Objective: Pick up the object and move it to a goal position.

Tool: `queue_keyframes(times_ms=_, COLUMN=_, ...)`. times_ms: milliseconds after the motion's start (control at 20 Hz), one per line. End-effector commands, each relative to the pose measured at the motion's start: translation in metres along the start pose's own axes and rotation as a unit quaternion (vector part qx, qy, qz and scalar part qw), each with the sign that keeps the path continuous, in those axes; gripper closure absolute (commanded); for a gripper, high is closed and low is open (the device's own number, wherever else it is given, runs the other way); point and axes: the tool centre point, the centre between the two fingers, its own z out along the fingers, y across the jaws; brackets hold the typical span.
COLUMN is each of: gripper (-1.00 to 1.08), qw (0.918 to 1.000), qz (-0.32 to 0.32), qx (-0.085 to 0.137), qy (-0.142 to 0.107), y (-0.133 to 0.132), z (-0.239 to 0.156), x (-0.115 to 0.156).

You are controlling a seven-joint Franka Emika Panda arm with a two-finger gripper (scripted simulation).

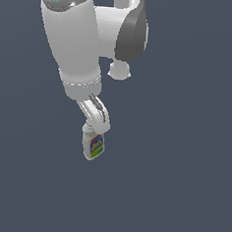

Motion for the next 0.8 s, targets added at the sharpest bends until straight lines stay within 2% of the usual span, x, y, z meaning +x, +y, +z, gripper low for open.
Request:
queue_keyframes(times_ms=0, gripper=-0.92, qw=1.0, qz=0.0, qx=0.0, qy=0.0, y=0.0, z=0.004, x=0.0)
queue_keyframes(times_ms=400, gripper=-0.92, qw=1.0, qz=0.002, qx=0.0, qy=0.0, y=0.001, z=0.04, x=-0.001)
queue_keyframes(times_ms=700, gripper=-0.92, qw=1.0, qz=0.002, qx=0.0, qy=0.0, y=0.0, z=0.049, x=0.0)
queue_keyframes(times_ms=750, gripper=1.08, qw=1.0, qz=0.002, qx=0.0, qy=0.0, y=0.0, z=0.049, x=0.0)
